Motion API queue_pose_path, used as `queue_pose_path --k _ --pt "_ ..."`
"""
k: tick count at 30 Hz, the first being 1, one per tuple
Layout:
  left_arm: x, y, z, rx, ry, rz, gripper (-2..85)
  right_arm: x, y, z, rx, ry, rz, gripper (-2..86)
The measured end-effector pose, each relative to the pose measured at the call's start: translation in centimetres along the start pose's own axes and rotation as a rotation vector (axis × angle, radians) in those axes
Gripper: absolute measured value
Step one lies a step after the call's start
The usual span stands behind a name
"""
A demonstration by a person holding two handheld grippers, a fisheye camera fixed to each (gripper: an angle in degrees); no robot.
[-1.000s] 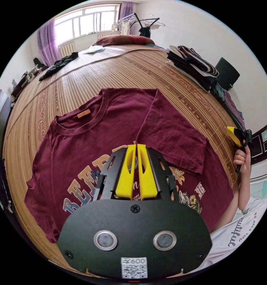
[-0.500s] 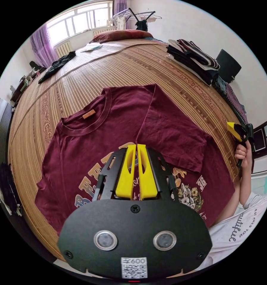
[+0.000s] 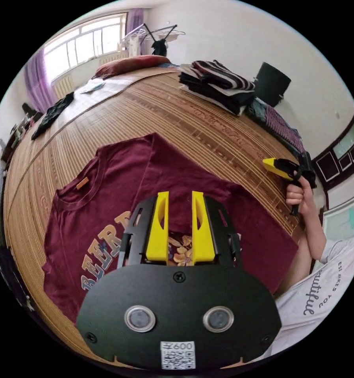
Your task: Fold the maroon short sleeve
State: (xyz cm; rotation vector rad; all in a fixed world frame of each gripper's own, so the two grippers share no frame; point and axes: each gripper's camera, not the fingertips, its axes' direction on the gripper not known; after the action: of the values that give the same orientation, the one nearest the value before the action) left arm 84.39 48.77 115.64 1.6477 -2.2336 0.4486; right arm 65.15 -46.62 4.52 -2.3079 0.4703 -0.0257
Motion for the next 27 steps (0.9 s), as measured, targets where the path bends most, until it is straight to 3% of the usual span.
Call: queue_pose_path --k 5,9,15,22,25,27 --pt "9.7 -2.0 2.3 0.000 0.043 0.235 7.1 0.0 0.2 -0.2 -0.002 -0.004 -0.005 -0.9" --pt "12.6 -2.3 5.0 -0.073 -0.052 0.321 6.7 -0.1 0.3 -0.4 0.002 -0.017 -0.010 -0.9" --pt "11.1 -2.2 5.6 -0.041 0.034 0.220 5.2 -0.2 0.6 -0.5 -0.002 -0.018 -0.011 -0.9" --pt "6.8 -3.5 2.6 0.040 0.245 0.115 11.9 -0.1 0.8 -0.7 0.003 -0.020 0.000 -0.8" --pt "1.8 -5.0 0.0 0.174 0.179 -0.050 10.8 -0.1 0.9 -0.7 0.002 -0.012 0.004 -0.9" --pt "-1.7 -6.7 0.2 0.156 0.092 -0.162 9.1 -0.2 1.0 -0.6 -0.002 -0.012 0.005 -0.9"
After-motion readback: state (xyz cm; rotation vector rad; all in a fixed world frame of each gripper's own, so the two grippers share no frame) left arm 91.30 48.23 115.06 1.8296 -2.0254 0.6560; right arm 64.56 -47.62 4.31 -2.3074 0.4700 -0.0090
